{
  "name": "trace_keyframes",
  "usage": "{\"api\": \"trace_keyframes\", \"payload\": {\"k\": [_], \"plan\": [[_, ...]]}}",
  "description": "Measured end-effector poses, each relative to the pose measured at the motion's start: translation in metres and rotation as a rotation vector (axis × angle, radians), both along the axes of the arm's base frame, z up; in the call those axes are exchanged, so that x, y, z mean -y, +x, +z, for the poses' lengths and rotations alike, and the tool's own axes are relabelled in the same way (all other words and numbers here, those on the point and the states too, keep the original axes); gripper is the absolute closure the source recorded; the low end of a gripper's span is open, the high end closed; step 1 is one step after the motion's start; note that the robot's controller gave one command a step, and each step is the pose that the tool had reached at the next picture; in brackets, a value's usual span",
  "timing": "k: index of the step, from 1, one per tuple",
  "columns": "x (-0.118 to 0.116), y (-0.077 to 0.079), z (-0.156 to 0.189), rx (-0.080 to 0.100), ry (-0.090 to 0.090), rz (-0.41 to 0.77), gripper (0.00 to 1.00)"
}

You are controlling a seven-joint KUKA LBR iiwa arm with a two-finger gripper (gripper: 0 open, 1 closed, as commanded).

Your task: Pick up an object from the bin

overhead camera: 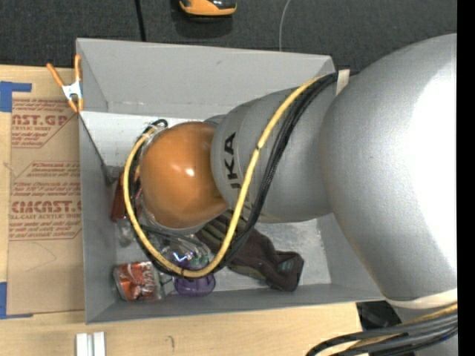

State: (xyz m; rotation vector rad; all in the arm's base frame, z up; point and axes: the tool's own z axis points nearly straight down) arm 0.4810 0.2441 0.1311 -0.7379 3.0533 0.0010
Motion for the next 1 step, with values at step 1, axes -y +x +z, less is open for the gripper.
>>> {"api": "trace_keyframes", "payload": {"k": [1], "plan": [[0.0009, 0.0036, -0.0615, 0.012, 0.006, -0.138, 0.0]]}}
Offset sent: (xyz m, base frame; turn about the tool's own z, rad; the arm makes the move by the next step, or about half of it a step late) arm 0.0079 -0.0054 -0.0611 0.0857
